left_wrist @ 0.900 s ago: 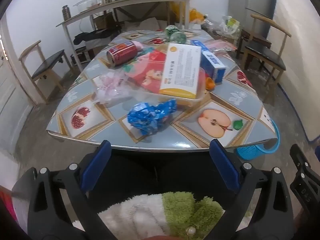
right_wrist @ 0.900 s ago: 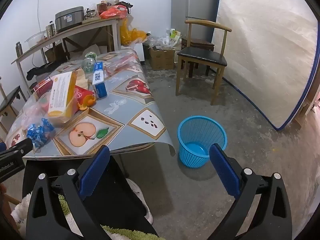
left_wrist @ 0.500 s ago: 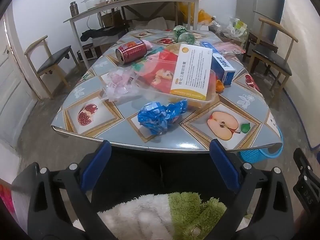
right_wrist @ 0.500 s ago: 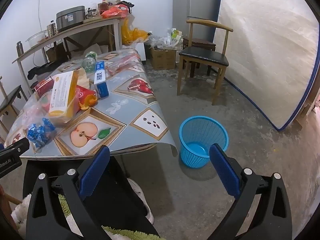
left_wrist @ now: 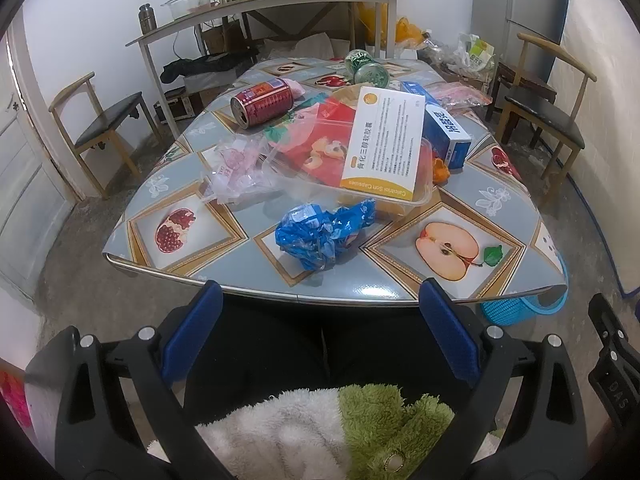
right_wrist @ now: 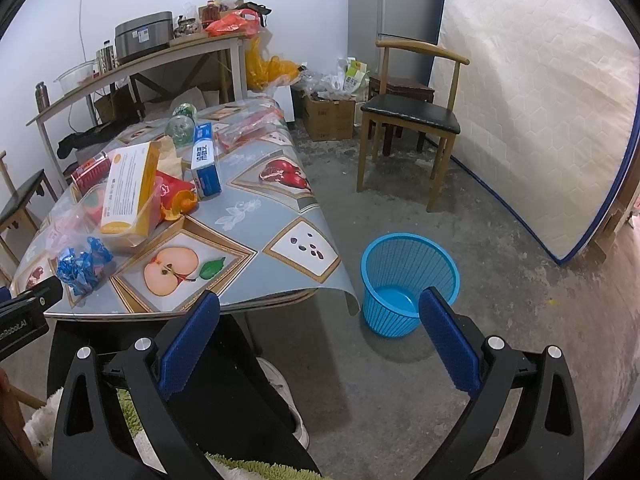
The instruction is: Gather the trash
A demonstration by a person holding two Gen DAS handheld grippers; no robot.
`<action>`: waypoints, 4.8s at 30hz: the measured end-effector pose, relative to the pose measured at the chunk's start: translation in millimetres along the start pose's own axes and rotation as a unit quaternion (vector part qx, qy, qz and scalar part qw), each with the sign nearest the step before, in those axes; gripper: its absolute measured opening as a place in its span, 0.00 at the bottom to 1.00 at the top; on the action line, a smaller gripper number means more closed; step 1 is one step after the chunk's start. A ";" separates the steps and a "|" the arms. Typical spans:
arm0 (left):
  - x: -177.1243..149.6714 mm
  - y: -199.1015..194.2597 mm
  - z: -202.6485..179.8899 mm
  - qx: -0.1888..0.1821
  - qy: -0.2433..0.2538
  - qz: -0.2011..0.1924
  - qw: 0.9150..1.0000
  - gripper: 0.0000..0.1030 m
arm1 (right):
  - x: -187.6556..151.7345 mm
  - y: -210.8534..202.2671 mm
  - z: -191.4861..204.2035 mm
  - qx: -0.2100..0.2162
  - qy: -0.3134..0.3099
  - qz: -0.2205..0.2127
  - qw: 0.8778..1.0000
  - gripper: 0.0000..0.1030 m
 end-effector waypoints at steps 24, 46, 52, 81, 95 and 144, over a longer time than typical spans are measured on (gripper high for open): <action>-0.4 2.3 0.4 0.001 0.000 0.002 1.000 0.92 | -1.2 0.3 3.1 0.004 -0.002 0.000 1.000 0.94; -5.1 6.0 0.2 0.000 0.002 0.005 1.000 0.92 | -4.4 1.5 3.3 0.006 -0.001 0.004 1.000 0.94; -9.1 8.4 -0.9 0.001 0.001 0.006 1.000 0.92 | -5.6 2.2 3.7 0.006 0.001 0.006 1.000 0.94; -13.1 26.5 7.6 -0.017 -0.008 0.038 0.999 0.92 | -3.7 12.4 12.7 -0.013 -0.007 0.012 1.000 0.94; 16.8 56.9 78.2 -0.018 -0.018 0.009 1.000 0.92 | 46.2 39.3 70.3 0.013 -0.028 -0.036 0.999 0.94; 22.8 102.8 25.4 -0.217 0.126 0.003 0.968 0.28 | 73.5 139.1 270.1 0.220 -0.049 0.135 0.965 0.69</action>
Point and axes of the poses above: each gripper's, at about its wrist camera, not at the fingertips, and y roughly the way its jaws point, z to its left, x to its top, the point moved 10 cm from there along y, roughly the way its jaws point, and after that the axes turned 11 degrees about y, right-handed, at the moved point
